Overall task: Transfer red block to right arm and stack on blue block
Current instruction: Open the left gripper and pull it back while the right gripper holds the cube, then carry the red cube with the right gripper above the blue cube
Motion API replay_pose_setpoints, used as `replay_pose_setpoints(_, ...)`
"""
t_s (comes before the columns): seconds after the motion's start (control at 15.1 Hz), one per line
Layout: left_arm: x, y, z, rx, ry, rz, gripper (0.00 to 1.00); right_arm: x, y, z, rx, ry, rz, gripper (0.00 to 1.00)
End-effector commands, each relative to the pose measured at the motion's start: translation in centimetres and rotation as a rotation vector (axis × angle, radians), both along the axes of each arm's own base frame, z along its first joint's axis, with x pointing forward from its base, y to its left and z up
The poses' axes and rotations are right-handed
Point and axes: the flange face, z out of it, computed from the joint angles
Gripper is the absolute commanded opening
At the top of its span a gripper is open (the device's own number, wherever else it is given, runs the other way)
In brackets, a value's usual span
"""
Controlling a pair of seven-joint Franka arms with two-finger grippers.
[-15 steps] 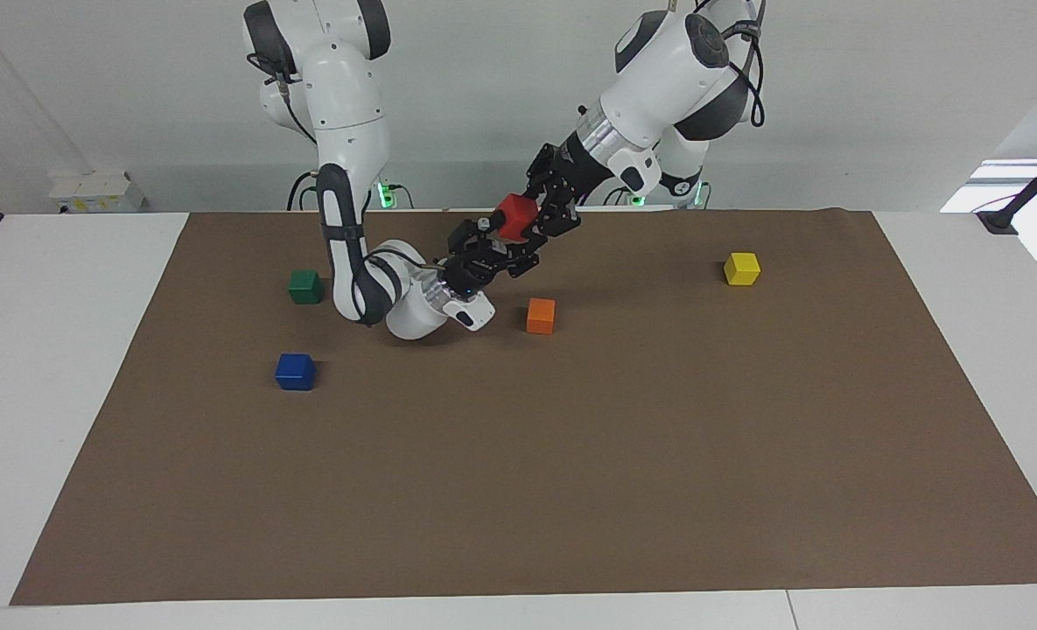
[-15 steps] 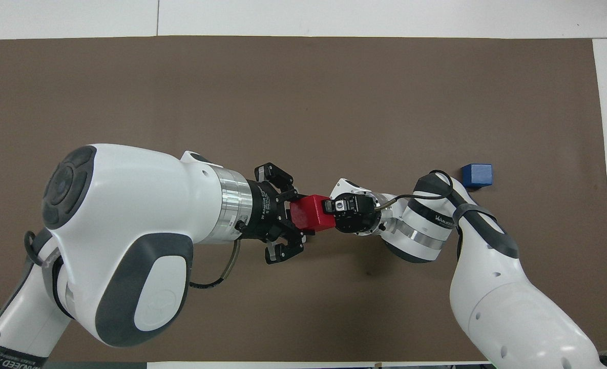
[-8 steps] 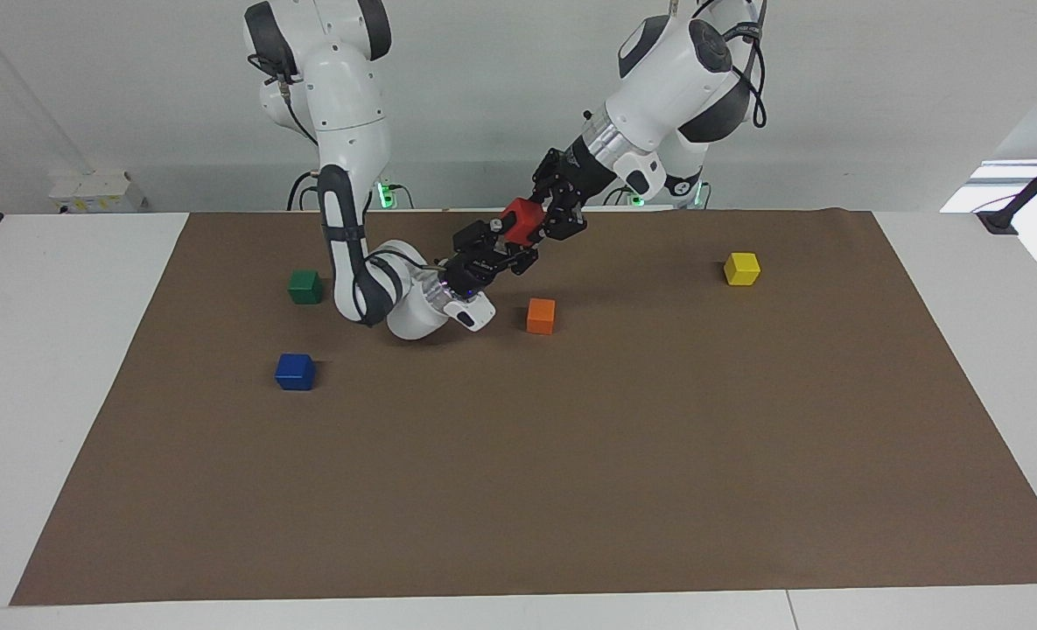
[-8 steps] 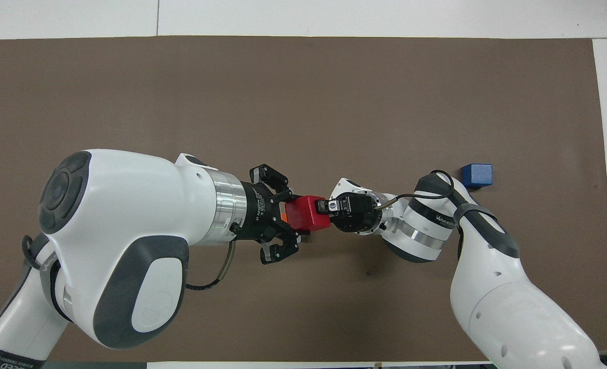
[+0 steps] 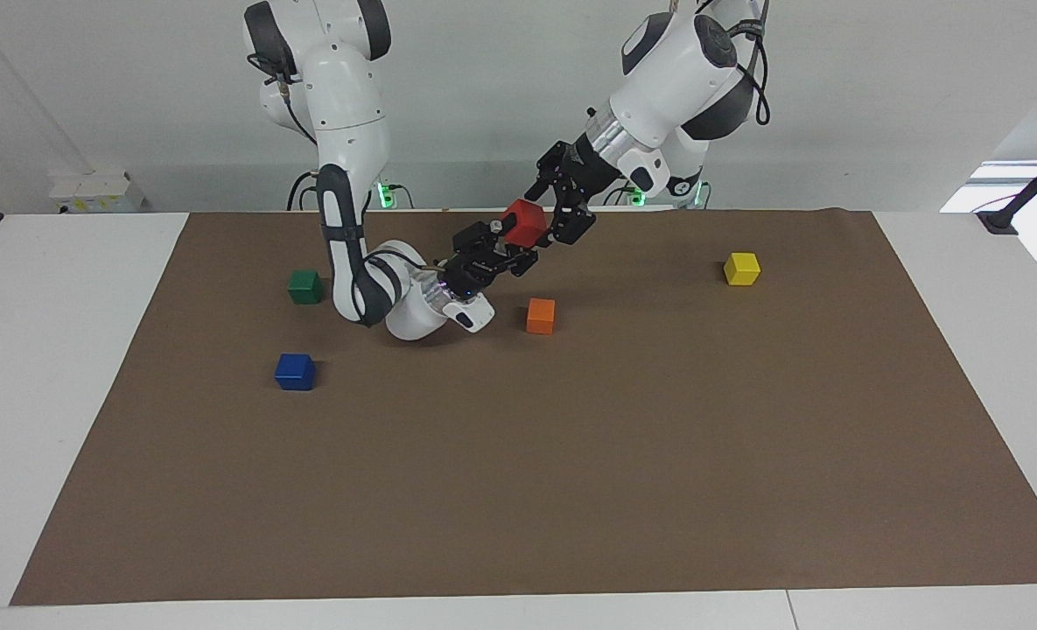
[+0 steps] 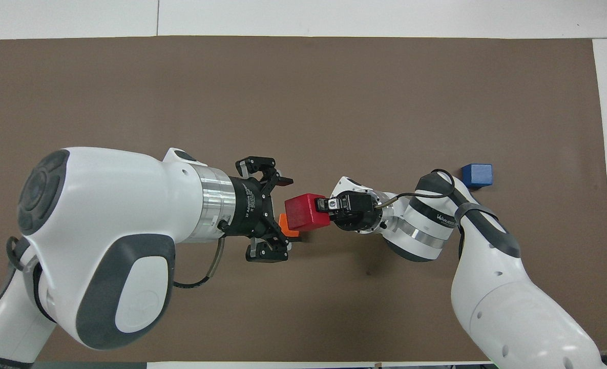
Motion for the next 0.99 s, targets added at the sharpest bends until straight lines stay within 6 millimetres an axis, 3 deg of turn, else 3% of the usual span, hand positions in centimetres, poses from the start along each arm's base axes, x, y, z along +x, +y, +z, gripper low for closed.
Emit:
replay_pose_setpoints(0.0,0.7,3.5,1.2,-0.004,-0.033,-0.039,1.0,0.4,-0.1,0.5,-0.015,-0.014,-0.012,0.0)
replay_pose_setpoints(0.2,2.8,8.7,0.6,0.009,-0.088,-0.08,1.0,0.9,-0.8,1.1,-0.031,-0.009,0.0,0.0)
replay_pose_setpoints(0.4,4.9,14.5,-0.3,0.114,-0.206,-0.177,1.0,2.4,-3.5,4.3,-0.114,-0.011,0.023,0.0)
replay_pose_setpoints(0.66,6.2,21.0,-2.4,0.252,-0.284,-0.327,1.0,4.0,-7.7,8.7,-0.208,0.015,0.067,0.0)
replay_pose_setpoints(0.93,7.3,24.5,-5.6,0.389,-0.341,-0.649,1.0,5.9,-11.7,12.9,-0.397,0.071,0.103,0.0)
